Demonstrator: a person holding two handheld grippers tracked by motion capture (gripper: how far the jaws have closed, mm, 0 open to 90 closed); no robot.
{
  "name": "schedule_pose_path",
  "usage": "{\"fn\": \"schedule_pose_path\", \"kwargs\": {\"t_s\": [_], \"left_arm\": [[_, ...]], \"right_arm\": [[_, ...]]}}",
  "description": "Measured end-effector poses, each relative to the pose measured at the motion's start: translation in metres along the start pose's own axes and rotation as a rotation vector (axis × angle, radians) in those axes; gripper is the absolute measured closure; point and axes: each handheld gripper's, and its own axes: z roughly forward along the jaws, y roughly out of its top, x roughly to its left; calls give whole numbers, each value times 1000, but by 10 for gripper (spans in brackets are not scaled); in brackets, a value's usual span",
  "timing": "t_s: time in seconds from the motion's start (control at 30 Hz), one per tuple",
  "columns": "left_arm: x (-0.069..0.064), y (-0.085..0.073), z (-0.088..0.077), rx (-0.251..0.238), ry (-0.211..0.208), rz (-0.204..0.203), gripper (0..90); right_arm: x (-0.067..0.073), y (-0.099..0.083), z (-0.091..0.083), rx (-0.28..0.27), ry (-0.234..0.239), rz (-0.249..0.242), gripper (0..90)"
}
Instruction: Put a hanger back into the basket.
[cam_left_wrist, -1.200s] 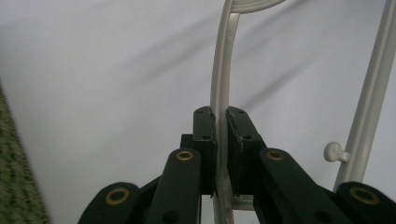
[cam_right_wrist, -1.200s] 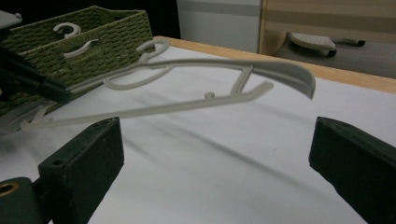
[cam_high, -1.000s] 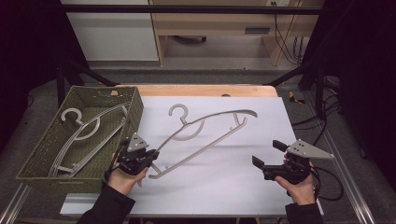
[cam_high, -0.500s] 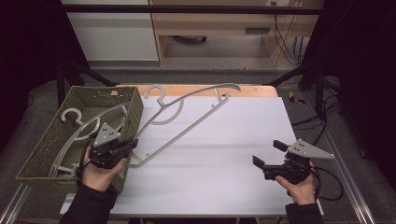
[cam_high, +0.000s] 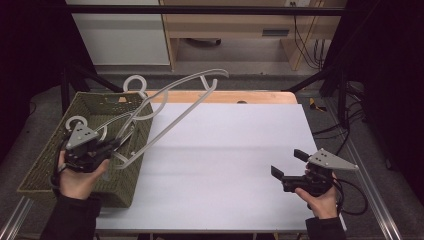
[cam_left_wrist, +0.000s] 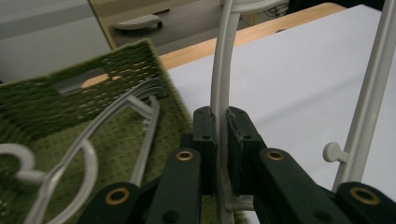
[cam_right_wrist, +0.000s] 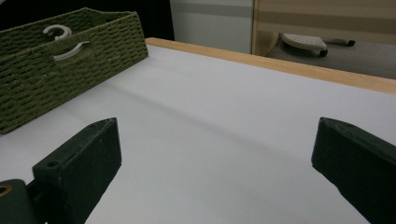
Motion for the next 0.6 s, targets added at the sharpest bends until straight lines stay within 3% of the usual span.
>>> {"fn": "schedule_pose_path", "kwargs": {"t_s": [0.23, 0.6], "left_arm": [[30, 4, -9, 13, 64, -10, 829], [58, 4, -11, 44, 131, -9, 828]], "right_arm": [[0, 0, 1, 1, -2, 0, 16], [-1, -1, 1, 5, -6, -1, 10]]}}
